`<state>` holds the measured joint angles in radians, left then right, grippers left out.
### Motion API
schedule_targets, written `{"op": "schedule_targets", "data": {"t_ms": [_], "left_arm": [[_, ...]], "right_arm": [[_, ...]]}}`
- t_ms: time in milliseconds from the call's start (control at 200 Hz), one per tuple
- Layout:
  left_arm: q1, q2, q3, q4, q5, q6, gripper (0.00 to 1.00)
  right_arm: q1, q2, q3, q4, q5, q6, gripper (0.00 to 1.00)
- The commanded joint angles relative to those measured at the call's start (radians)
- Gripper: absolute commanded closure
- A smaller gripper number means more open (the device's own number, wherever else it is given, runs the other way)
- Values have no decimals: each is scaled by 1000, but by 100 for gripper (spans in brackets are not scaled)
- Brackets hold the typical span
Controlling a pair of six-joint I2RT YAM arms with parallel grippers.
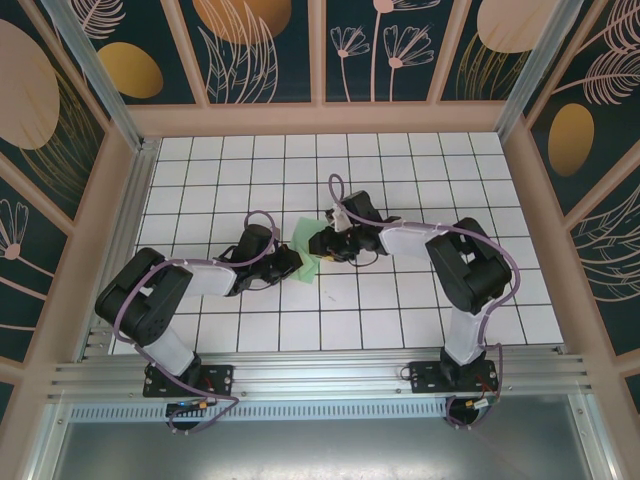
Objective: Fold a paper plane with a square sheet of paper (pick it up from the middle)
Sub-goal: Fold the triangle a second time at the center of the table.
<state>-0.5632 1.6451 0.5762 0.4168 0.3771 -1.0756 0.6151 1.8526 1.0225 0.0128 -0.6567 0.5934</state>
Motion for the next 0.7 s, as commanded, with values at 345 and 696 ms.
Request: {"op": "schedule_targets", "data": {"t_ms": [345, 696], "left_arm": [[-3, 13, 24, -2, -7, -4, 88], [-3, -15, 27, -17, -7, -3, 87]], "right_arm": [[36, 34, 36, -88, 7, -91, 67], [37, 57, 74, -94, 85, -87, 86]]}}
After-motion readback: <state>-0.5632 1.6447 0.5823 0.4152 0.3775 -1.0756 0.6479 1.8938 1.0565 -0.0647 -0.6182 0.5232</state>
